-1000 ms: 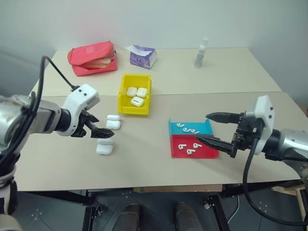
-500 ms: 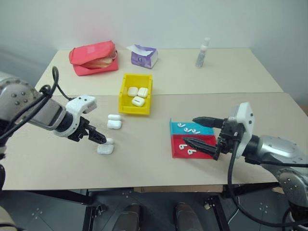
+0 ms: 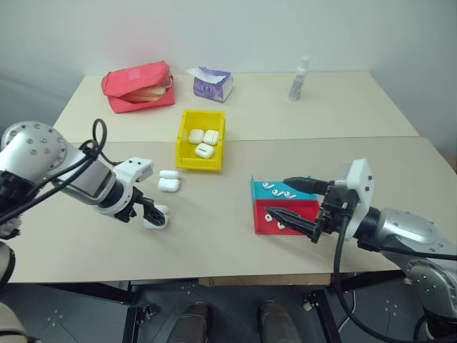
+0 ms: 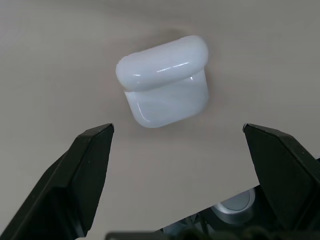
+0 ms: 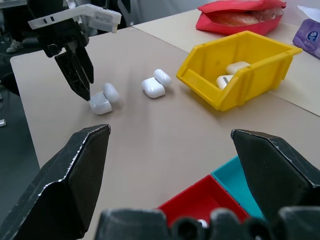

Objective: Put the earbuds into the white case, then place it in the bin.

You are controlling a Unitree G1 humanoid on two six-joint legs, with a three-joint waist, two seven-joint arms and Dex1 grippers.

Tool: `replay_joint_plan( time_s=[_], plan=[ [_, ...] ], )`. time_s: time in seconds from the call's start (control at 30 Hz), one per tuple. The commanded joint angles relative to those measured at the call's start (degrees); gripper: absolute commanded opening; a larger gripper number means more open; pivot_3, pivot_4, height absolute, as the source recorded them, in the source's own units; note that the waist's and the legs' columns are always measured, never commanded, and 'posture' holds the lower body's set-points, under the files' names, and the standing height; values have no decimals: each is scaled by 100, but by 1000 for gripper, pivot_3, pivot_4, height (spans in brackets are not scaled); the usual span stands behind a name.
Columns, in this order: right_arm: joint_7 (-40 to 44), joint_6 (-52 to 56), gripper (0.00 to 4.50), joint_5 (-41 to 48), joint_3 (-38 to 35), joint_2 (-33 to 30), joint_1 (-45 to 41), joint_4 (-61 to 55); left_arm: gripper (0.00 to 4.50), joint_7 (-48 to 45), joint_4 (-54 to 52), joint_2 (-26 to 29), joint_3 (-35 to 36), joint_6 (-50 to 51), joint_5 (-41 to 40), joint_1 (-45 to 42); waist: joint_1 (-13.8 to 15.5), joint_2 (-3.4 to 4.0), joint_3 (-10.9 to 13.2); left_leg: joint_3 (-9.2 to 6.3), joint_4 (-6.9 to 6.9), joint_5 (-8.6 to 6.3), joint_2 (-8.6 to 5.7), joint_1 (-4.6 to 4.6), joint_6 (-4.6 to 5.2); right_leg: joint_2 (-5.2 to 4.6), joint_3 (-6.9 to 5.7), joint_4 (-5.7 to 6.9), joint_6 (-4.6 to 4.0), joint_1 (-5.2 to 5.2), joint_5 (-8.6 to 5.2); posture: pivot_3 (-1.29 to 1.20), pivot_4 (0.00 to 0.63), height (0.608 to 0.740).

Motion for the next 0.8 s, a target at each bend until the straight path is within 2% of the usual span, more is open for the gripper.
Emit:
replay_joint_plan(
  time_s=[0.03,0.4,0.8],
  plan=[
    [146,-116,4491,75,-27,-108,-15,-250,4500,381,-105,12,-11,-105,-52,73,-10,0,0,1,-1,0,0,-1,0,0,1,0,0,-1,0,0,150,740],
    [684,-225,4491,23,-55,-595,-335,-343,4500,919,683,-746,91,-50,-52,73,12,-2,-1,0,-1,1,-11,-2,-2,-6,2,-2,0,-2,0,0,150,740],
    [691,-338,4491,-118,11,-540,-216,-352,4500,1676,832,-973,328,-65,-52,322,9,-4,-2,1,-1,13,-11,-2,-22,-9,5,0,0,-3,0,0,150,740]
  ],
)
